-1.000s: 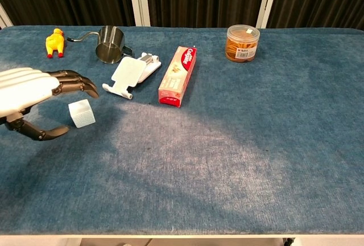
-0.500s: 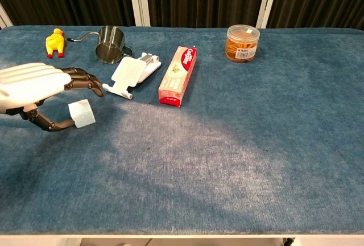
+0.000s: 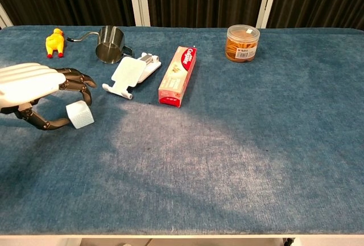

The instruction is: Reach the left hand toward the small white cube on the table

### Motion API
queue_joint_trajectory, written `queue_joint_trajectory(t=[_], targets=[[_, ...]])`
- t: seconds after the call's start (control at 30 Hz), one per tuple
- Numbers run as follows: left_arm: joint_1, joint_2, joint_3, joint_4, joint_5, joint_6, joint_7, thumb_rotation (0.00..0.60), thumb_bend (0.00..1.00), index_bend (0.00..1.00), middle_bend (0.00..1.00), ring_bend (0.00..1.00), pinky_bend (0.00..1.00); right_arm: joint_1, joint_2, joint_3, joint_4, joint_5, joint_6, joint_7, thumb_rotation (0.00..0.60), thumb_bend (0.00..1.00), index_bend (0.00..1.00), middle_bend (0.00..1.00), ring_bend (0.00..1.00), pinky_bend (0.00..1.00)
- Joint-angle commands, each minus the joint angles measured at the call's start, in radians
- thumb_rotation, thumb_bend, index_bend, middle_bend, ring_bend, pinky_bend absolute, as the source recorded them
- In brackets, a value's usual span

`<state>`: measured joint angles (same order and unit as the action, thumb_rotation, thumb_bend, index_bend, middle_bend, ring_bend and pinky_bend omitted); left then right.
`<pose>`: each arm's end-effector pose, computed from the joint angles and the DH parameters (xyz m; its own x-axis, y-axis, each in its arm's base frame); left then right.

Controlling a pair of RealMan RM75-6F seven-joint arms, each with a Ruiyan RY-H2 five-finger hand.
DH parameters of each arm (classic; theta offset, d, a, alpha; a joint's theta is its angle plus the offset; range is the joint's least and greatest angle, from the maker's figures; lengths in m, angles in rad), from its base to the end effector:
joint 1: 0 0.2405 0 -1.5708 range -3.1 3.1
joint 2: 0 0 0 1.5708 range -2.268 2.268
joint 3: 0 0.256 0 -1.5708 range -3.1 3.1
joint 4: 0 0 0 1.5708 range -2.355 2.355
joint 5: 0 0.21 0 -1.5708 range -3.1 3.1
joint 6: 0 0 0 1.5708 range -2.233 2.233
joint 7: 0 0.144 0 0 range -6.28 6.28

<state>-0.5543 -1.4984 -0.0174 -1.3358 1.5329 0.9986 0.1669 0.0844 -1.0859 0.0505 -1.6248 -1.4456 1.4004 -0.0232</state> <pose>-0.2286 0.2894 -0.0119 0.6090 0.2420 0.7553 0.7411 -0.5130 -0.4332 -0.3230 -0.1804 0.1608 0.4254 -0.0857 0.9010 -0.9018 0.0434 0.4299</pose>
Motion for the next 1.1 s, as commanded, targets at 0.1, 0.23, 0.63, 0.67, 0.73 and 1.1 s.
queue_joint_trajectory(t=[0.1,0.23,0.63,0.67,0.73,1.1], targets=[[-0.001,-0.004,0.005,0.011,-0.003,0.007,-0.005,0.600,0.40,0.49,0.15,0.11,0.24,-0.001,0.000,0.000,0.000,-0.001,0.002,0.001,0.600,0.39,0.28,0.22,0.24,0.21],[0.002,0.002,0.004,0.009,-0.012,0.016,-0.013,0.600,0.43,0.54,0.16,0.11,0.25,-0.001,0.001,0.000,0.000,-0.001,0.003,0.003,0.600,0.39,0.28,0.22,0.24,0.21],[-0.017,0.250,-0.068,-0.350,-0.041,0.062,-0.016,0.600,0.43,0.54,0.16,0.11,0.25,0.000,0.003,-0.004,-0.002,-0.013,0.002,0.004,0.600,0.39,0.28,0.22,0.24,0.21],[-0.022,0.276,-0.075,-0.385,-0.055,0.050,-0.013,0.600,0.43,0.54,0.16,0.11,0.25,0.001,0.003,-0.005,-0.002,-0.015,0.003,0.003,0.600,0.39,0.28,0.22,0.24,0.21],[-0.039,0.337,-0.103,-0.472,-0.102,0.019,-0.021,0.600,0.43,0.54,0.16,0.11,0.26,0.000,0.003,-0.008,-0.002,-0.020,0.003,0.001,0.600,0.39,0.28,0.22,0.24,0.21],[-0.151,0.572,-0.233,-0.684,-0.382,-0.171,-0.137,0.600,0.43,0.54,0.16,0.11,0.26,0.003,0.005,-0.007,0.000,-0.019,-0.001,0.005,0.600,0.39,0.28,0.22,0.24,0.21]])
